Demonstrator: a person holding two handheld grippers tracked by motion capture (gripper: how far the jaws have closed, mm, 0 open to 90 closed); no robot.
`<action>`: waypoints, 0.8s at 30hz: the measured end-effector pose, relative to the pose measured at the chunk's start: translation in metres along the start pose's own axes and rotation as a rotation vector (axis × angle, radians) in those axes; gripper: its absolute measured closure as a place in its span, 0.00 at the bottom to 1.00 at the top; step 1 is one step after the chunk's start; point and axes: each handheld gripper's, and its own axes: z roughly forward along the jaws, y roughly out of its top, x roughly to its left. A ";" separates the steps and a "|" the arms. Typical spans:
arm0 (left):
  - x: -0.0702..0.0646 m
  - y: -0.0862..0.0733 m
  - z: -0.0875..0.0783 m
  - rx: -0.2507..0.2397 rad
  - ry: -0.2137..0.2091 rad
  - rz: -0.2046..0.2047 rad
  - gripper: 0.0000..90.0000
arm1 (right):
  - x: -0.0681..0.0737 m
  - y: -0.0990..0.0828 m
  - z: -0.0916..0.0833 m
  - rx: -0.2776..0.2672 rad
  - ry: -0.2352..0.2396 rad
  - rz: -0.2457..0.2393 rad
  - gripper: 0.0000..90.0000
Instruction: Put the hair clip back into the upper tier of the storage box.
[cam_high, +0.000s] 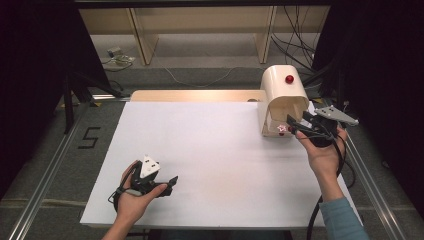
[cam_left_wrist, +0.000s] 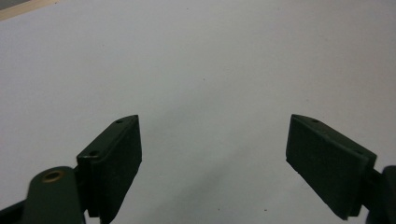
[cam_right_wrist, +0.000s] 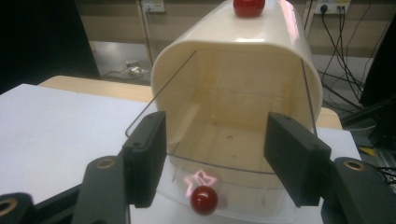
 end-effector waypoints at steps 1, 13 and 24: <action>0.000 0.000 0.000 -0.001 0.000 0.000 0.20 | 0.000 0.000 -0.001 -0.001 0.000 0.001 0.44; 0.000 0.000 0.000 0.002 0.000 0.001 0.20 | -0.001 -0.010 -0.013 0.014 0.007 -0.019 0.44; 0.001 -0.001 0.001 -0.008 -0.006 -0.003 0.21 | -0.002 -0.017 -0.020 0.029 0.004 -0.047 0.58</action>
